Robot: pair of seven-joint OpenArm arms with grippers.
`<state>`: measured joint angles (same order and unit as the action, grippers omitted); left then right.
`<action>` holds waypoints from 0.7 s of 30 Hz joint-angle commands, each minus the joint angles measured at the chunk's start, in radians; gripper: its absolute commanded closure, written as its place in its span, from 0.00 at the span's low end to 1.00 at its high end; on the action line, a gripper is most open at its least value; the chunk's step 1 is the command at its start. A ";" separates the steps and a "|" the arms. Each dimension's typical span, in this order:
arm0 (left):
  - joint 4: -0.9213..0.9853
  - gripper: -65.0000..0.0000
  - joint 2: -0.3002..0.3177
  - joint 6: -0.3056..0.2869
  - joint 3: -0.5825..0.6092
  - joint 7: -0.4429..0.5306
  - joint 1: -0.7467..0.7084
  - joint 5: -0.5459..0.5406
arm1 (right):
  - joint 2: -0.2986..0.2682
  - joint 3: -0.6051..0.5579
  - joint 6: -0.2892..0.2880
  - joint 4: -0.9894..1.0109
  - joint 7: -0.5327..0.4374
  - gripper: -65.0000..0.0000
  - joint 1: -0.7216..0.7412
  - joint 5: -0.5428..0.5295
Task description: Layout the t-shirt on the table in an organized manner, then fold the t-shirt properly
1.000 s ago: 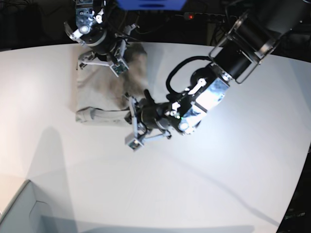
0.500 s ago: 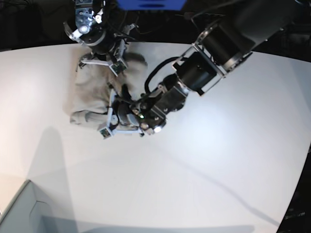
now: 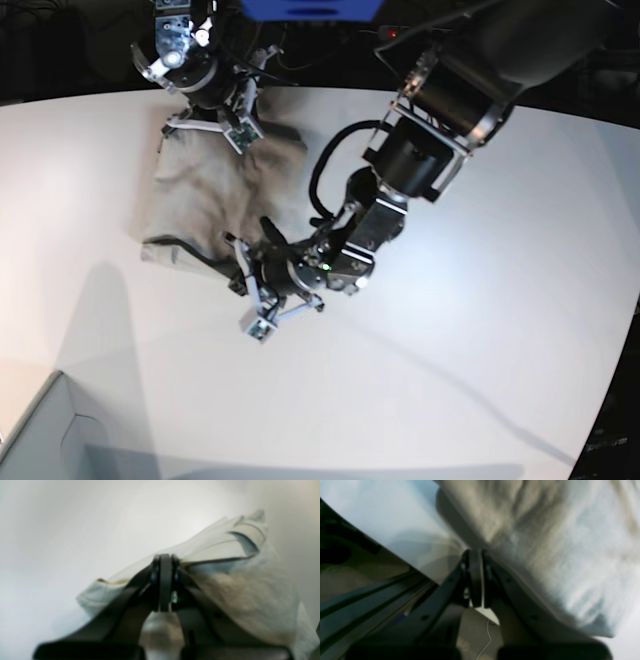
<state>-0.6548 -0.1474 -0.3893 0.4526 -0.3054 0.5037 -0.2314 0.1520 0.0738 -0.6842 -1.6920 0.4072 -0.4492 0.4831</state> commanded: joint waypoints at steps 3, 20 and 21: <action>-0.016 1.00 -0.010 -0.006 -0.033 0.065 0.031 -0.016 | 0.004 -0.001 -0.014 -0.015 -0.015 1.00 -0.003 -0.011; -0.494 1.00 0.182 -0.006 -0.527 -0.163 -0.139 -0.016 | 0.005 0.051 -0.014 -0.242 -0.015 1.00 -0.086 -0.011; -0.561 1.00 0.202 -0.006 -0.550 -0.196 -0.187 -0.016 | 0.005 0.077 -0.014 -0.242 -0.015 1.00 -0.089 -0.011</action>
<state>-1.1992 0.0593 -0.3828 -0.1017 -0.5297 0.2901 -0.2310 0.1623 0.1493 -0.6838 -1.9141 0.4065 -0.5365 0.4744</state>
